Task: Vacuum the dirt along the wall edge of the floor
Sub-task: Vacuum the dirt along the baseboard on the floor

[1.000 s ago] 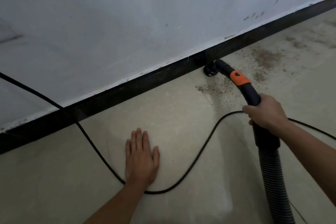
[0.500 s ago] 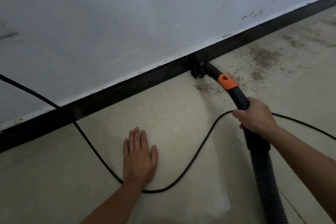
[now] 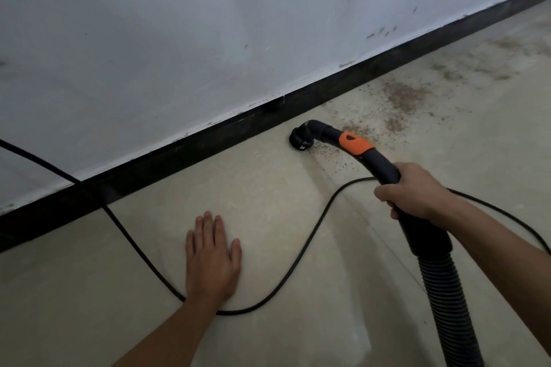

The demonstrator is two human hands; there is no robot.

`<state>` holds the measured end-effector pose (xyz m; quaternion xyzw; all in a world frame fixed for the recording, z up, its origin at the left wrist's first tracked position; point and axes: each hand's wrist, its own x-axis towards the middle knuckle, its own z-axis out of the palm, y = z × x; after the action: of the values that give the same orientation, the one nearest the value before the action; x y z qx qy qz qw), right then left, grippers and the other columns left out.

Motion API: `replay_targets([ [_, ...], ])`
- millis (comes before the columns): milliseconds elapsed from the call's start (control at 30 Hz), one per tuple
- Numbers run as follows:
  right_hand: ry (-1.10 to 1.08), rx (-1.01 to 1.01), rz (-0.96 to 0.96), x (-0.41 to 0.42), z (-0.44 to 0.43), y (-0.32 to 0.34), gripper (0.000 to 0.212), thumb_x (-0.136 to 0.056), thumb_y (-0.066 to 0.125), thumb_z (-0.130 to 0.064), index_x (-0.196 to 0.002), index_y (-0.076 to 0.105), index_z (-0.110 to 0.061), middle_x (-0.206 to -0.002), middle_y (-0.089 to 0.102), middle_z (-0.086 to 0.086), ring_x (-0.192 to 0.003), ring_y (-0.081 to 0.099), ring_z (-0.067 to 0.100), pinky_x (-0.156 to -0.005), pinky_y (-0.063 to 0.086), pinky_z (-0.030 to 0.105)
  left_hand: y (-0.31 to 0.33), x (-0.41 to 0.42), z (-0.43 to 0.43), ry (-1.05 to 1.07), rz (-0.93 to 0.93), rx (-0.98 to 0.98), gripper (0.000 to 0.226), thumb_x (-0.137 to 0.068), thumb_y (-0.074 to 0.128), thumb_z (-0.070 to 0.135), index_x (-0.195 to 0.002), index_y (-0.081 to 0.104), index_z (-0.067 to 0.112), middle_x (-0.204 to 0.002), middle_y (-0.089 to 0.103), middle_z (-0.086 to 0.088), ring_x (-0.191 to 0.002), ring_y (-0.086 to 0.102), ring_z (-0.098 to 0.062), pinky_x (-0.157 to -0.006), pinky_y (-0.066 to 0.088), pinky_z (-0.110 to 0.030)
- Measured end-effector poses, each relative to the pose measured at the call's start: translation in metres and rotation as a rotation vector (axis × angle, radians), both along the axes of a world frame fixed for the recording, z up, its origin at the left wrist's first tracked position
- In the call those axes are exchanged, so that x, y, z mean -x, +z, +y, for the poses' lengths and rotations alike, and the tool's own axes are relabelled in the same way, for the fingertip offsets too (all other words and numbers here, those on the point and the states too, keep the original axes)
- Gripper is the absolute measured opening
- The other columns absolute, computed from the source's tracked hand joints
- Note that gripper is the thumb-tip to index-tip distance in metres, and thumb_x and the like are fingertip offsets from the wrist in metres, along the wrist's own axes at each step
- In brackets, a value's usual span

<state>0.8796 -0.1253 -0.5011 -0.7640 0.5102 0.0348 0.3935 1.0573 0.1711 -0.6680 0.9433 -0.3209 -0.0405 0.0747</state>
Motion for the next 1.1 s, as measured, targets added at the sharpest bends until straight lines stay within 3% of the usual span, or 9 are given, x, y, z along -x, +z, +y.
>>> replay_targets([
  [167, 0.004, 0.146, 0.087, 0.021, -0.008, 0.008, 0.017, -0.077, 0.068, -0.014, -0.09, 0.057, -0.015, -0.073, 0.069, 0.011, -0.049, 0.07, 0.023, -0.06, 0.058, 0.035, 0.002, 0.001, 0.0, -0.004, 0.005, 0.0, 0.072, -0.094, 0.019, 0.047, -0.146, 0.037, 0.001, -0.155, 0.031, -0.017, -0.145, 0.022, -0.03, -0.118, 0.015, -0.045],
  [433, 0.011, 0.152, 0.107, 0.081, 0.031, 0.006, 0.019, -0.075, 0.068, -0.017, -0.088, 0.055, -0.021, -0.067, 0.067, 0.006, -0.044, 0.066, 0.016, -0.05, 0.05, 0.028, 0.006, 0.002, -0.006, -0.012, 0.02, -0.023, 0.072, -0.092, 0.021, 0.043, -0.138, 0.046, -0.006, -0.146, 0.04, -0.027, -0.138, 0.034, -0.041, -0.112, 0.025, -0.055],
  [600, -0.062, 0.247, 0.165, 0.133, 0.069, -0.015, 0.021, -0.072, 0.066, -0.03, -0.085, 0.05, -0.029, -0.067, 0.065, -0.002, -0.054, 0.066, 0.019, -0.059, 0.058, 0.04, 0.011, 0.011, -0.022, -0.05, 0.055, -0.042, 0.068, -0.092, 0.02, 0.037, -0.133, 0.051, -0.006, -0.141, 0.045, -0.029, -0.133, 0.041, -0.044, -0.107, 0.034, -0.058],
  [733, -0.197, 0.213, 0.103, 0.169, 0.082, -0.027, 0.02, -0.075, 0.069, -0.024, -0.082, 0.05, -0.026, -0.065, 0.065, 0.002, -0.051, 0.065, 0.019, -0.054, 0.057, 0.039, 0.014, 0.029, -0.048, -0.157, 0.063, -0.055, 0.06, -0.09, 0.029, 0.033, -0.126, 0.059, -0.004, -0.134, 0.052, -0.03, -0.125, 0.049, -0.045, -0.099, 0.042, -0.057],
  [867, -0.422, 0.133, -0.04, 0.186, 0.068, -0.028, 0.014, -0.076, 0.069, -0.01, -0.085, 0.058, -0.011, -0.061, 0.066, 0.013, -0.046, 0.065, 0.024, -0.055, 0.057, 0.042, 0.016, 0.046, -0.063, -0.214, 0.057, -0.057, 0.058, -0.09, 0.035, 0.034, -0.132, 0.056, 0.0, -0.14, 0.048, -0.027, -0.13, 0.045, -0.043, -0.104, 0.037, -0.054],
  [1100, -0.402, 0.077, -0.084, 0.16, 0.063, -0.03, 0.015, -0.077, 0.068, -0.008, -0.086, 0.056, -0.008, -0.062, 0.065, 0.015, -0.046, 0.065, 0.026, -0.053, 0.055, 0.039, 0.016, 0.042, -0.06, -0.222, 0.058, -0.064, 0.073, -0.089, 0.014, 0.045, -0.137, 0.052, 0.006, -0.147, 0.043, -0.023, -0.137, 0.039, -0.038, -0.109, 0.033, -0.049],
])
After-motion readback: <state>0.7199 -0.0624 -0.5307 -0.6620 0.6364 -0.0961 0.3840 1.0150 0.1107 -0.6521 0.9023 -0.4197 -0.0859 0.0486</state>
